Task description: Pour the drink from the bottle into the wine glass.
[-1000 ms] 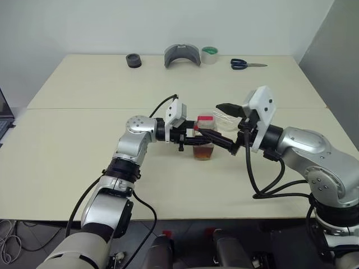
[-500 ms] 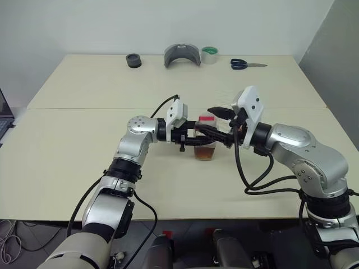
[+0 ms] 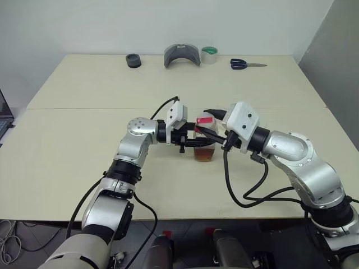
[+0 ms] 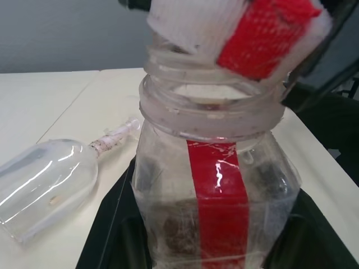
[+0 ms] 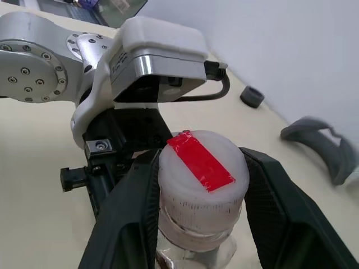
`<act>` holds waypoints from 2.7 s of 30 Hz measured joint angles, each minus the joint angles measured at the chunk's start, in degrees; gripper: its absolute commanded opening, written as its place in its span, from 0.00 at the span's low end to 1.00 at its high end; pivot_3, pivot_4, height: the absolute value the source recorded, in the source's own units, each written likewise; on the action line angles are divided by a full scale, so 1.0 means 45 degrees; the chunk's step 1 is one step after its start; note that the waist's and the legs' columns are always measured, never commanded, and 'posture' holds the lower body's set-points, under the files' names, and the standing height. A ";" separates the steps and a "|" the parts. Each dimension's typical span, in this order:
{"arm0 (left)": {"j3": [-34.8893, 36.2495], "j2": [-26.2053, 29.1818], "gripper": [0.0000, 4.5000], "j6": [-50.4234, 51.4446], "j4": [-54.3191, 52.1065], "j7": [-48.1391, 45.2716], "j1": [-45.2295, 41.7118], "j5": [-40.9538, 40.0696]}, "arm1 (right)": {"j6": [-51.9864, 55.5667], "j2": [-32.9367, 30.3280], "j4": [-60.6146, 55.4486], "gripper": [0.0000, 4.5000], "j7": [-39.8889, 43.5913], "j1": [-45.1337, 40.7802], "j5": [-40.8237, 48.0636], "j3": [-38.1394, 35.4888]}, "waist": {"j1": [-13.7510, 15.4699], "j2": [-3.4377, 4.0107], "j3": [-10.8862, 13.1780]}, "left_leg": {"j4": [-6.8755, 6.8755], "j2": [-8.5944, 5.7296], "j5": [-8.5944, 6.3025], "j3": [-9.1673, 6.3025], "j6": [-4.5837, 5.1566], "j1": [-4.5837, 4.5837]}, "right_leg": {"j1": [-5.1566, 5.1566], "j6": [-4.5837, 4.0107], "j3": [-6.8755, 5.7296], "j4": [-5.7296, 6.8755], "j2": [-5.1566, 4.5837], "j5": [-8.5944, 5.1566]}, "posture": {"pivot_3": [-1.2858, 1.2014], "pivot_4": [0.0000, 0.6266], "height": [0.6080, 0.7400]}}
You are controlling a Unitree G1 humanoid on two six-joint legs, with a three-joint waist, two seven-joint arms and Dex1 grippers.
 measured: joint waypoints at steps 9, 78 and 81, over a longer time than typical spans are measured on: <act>0.0076 0.0275 0.40 0.0111 -0.0273 0.0294 0.0450 -0.0016 | 0.2029 0.1945 -0.1651 0.39 -0.1903 0.3184 0.3152 -0.5441 | 0.0197 -0.0001 -0.0001 | -0.0004 0.0003 0.0000 -0.0009 0.0000 -0.0004 | 0.0011 -0.0002 0.0000 -0.0005 -0.0018 0.0001 | 0.52 0.24 1.00; 0.4830 0.2711 0.55 -0.1318 0.3818 1.1178 0.0462 0.0577 | 0.1854 0.4089 0.2567 1.00 -0.0750 -0.0923 0.0129 0.0815 | 0.0006 0.0000 -0.0010 | 0.0006 -0.0002 0.0002 -0.0005 -0.0004 0.0015 | -0.0005 -0.0004 -0.0004 0.0020 -0.0015 0.0004 | 0.52 0.24 1.00; 0.4888 0.2650 0.76 -0.1282 0.3825 1.1248 0.0572 0.0534 | 0.1871 0.4253 0.2598 1.00 -0.0759 -0.0933 -0.0040 0.0815 | 0.0004 -0.0001 -0.0011 | 0.0006 -0.0004 0.0002 -0.0004 -0.0004 0.0015 | -0.0005 -0.0004 -0.0003 0.0019 -0.0017 0.0004 | 0.52 0.24 1.00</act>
